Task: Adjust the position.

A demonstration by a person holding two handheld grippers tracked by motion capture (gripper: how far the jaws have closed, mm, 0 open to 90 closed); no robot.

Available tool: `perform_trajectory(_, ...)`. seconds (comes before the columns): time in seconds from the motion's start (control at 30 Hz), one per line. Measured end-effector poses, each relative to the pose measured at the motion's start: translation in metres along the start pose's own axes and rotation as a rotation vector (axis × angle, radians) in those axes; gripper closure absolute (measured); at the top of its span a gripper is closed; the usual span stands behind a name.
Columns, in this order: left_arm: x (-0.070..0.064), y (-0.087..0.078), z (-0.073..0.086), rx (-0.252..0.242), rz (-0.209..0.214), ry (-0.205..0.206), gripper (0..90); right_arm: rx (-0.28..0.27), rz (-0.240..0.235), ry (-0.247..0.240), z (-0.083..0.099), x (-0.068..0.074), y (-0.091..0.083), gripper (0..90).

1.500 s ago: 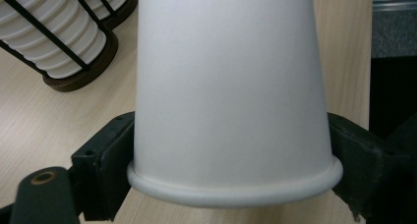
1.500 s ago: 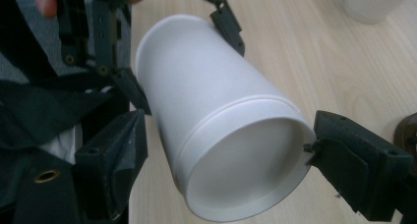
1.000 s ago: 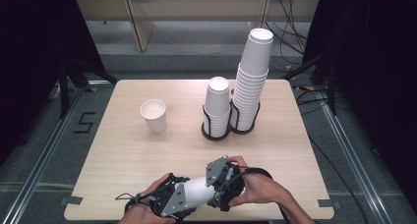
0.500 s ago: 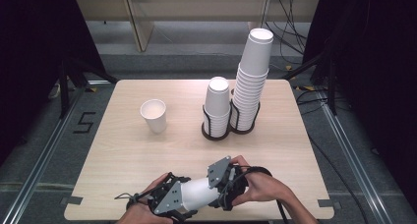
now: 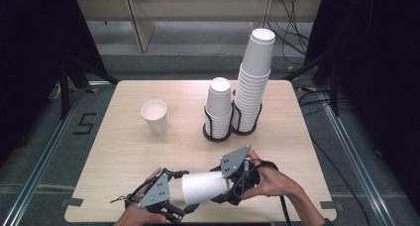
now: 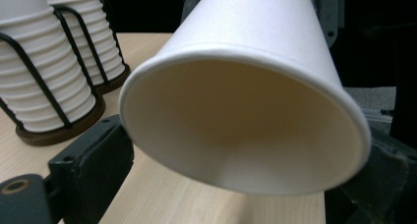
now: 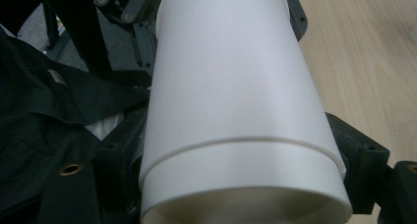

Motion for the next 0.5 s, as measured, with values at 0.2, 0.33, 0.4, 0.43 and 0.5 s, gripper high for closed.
perform_trajectory(0.2, -0.0029, 0.0015, -0.0018, -0.026, 0.007, 0.031, 4.1, -0.013, -0.033, 0.004, -0.0002, 0.0019, 0.0044, 23.6)
perform_trajectory(0.33, -0.0039, -0.0004, -0.0031, -0.013, 0.02, 0.032, 8.6, -0.017, -0.04, 0.01, 0.0006, 0.0015, 0.0062, 23.7)
perform_trajectory(0.4, -0.0029, -0.0007, -0.0038, -0.007, 0.026, 0.035, 9.8, -0.02, -0.044, 0.019, 0.0013, 0.0008, 0.0061, 23.8)
perform_trajectory(0.43, -0.0025, -0.0007, -0.0037, -0.005, 0.029, 0.038, 10.4, -0.02, -0.045, 0.027, 0.0017, 0.0002, 0.006, 23.9)
perform_trajectory(0.5, -0.0019, -0.0009, -0.0033, 0.013, 0.024, 0.047, 11.5, -0.013, -0.044, 0.033, 0.0029, -0.0001, 0.0071, 23.8)
Point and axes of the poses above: each handheld gripper's, and its own axes: y roughly forward along the jaws, z roughly out of its underside, x roughly to its left, the point moved 3 cm from there along y, roughly forward along the jaws, and after that the axes turned 5 degrees about z, right-handed, at the moved point
